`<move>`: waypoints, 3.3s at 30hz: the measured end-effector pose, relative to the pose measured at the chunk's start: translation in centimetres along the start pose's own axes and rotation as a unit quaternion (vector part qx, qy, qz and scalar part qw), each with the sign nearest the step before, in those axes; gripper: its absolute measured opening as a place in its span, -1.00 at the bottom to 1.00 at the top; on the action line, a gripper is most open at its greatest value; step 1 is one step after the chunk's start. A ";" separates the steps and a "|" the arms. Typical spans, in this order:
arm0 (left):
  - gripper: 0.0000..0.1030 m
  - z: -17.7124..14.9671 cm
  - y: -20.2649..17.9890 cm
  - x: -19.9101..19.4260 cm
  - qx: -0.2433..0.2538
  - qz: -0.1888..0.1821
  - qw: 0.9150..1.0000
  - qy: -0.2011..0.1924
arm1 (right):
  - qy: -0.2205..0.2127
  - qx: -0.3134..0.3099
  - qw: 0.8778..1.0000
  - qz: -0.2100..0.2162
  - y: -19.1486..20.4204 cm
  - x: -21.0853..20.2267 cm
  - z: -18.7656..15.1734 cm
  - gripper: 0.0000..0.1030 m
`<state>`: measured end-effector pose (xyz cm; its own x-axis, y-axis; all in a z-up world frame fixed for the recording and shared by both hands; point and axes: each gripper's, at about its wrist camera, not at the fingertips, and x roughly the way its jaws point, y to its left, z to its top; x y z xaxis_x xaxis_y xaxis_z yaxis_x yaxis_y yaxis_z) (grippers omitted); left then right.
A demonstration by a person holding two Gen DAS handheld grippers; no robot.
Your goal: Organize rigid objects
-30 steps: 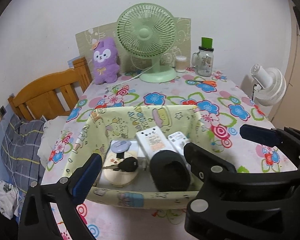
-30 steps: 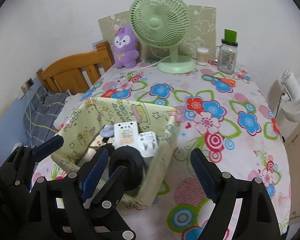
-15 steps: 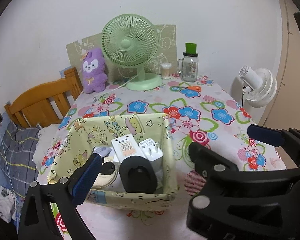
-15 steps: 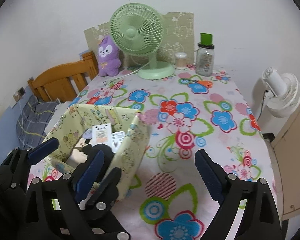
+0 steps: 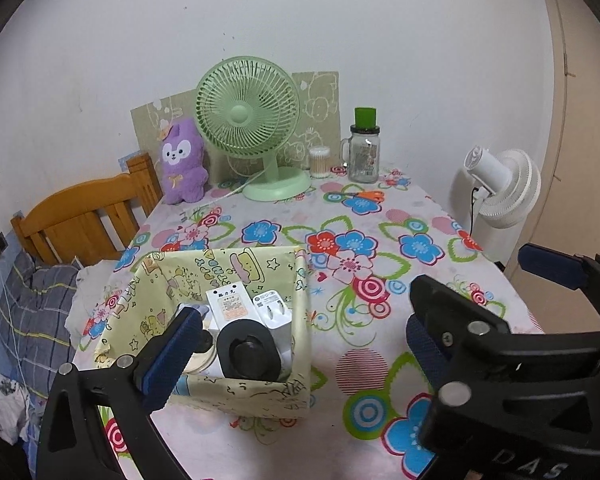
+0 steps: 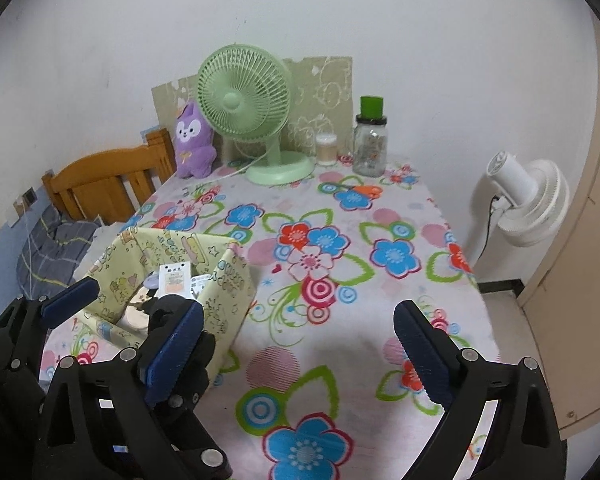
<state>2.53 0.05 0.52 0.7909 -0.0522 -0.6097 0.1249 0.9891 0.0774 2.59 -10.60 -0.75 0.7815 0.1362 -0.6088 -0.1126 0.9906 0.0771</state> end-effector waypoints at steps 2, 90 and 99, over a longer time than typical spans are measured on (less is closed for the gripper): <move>1.00 0.0 -0.1 -0.5 -0.004 0.000 1.000 -0.004 | -0.008 0.001 1.000 -0.005 -0.5 -0.7 -0.1 0.90; 1.00 -2.8 1.0 -7.3 -0.051 0.040 0.994 -0.089 | -0.129 0.020 0.989 -0.072 -3.7 -8.6 -4.1 0.99; 1.00 -2.7 1.0 -7.3 -0.050 0.042 0.994 -0.089 | -0.128 0.021 0.989 -0.073 -3.7 -8.5 -4.1 0.99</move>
<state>-4.72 1.82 2.93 0.8904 0.0162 -0.4548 0.0014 0.9993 0.0383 -6.16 -15.45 0.87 0.9180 -0.0154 -0.3962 0.0336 0.9987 0.0389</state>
